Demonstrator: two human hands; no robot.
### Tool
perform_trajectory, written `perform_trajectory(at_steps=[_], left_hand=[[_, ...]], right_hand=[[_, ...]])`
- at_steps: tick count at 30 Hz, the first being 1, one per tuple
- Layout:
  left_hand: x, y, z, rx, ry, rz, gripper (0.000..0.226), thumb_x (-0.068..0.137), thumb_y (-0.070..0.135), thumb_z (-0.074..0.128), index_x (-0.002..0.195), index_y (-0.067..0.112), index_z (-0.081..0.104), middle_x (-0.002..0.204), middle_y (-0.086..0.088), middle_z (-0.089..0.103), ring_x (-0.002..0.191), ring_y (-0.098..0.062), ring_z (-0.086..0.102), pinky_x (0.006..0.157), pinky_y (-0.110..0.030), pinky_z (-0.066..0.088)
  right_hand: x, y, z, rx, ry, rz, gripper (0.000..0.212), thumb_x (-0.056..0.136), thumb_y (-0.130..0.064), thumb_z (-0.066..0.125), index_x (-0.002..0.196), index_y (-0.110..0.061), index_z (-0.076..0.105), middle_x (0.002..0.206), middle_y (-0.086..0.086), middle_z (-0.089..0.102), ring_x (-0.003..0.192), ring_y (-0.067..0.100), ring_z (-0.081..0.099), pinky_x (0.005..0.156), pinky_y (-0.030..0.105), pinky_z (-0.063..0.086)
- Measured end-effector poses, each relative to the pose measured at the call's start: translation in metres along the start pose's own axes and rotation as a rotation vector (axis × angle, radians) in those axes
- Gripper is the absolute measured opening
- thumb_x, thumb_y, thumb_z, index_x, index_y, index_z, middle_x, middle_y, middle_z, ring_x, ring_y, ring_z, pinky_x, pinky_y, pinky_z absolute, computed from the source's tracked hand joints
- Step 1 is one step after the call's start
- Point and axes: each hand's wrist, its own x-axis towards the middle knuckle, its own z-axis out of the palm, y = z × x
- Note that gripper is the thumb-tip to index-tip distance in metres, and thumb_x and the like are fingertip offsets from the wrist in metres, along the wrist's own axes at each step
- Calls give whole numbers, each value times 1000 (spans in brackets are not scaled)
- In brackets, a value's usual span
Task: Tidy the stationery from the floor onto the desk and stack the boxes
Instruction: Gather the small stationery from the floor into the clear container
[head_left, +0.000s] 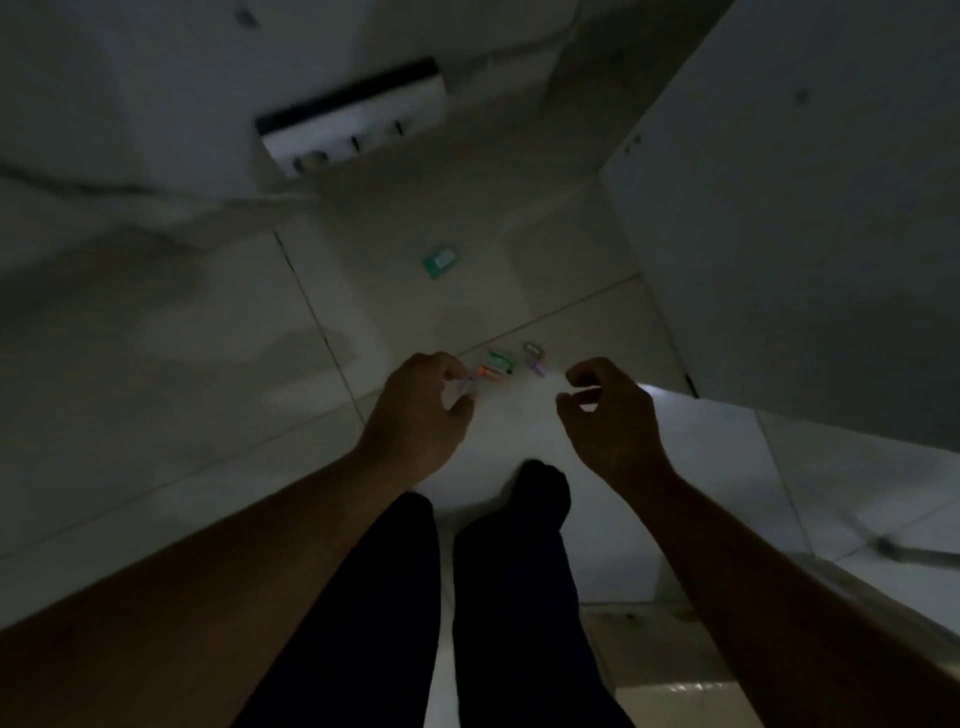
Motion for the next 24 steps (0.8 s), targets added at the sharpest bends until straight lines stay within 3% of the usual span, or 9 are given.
perform_trajectory(at_steps=[5,9,13,16,19,24], left_hand=[[49,-61,55,72,18,-39,22,87,14,64,107,7,64,111,-10,64,96,-19,60,77,-21,40],[83,-98,89,142,-8,-6,24,87,14,63,110,5,63,111,-14,64,98,-24,61,76,-20,38],[101,-119,108,237,-16,62,28,85,17,67,107,1,63,106,-17,63,96,-29,61,73,-20,34],[111,-127,118,288,-18,109,24,83,18,70,97,0,63,95,-19,63,87,-33,61,69,-19,30],[117,-126,122,312,-41,147,20,84,16,69,95,1,63,96,-20,63,90,-35,60,69,-22,31],[127,-122,125,260,-28,76,23,83,20,69,99,7,59,104,-15,60,94,-29,59,73,-29,40]], right_hand=[[58,60,63,-117,-70,-20,30,90,-16,61,119,-12,53,123,9,55,106,22,58,83,28,47],[93,90,103,-266,-217,-18,59,94,-22,55,146,-14,29,142,11,36,122,26,47,100,34,43],[117,105,123,-316,-34,-36,45,94,-24,53,135,-12,37,130,12,42,106,30,55,79,38,51],[127,116,131,-332,69,-79,30,94,-22,52,121,-11,45,121,11,47,100,31,55,66,32,40],[129,122,132,-313,171,-110,19,96,-25,49,113,-14,50,113,8,54,98,28,55,65,29,34],[135,120,125,-355,311,-243,22,94,-22,52,112,-10,58,113,12,56,101,29,55,68,36,48]])
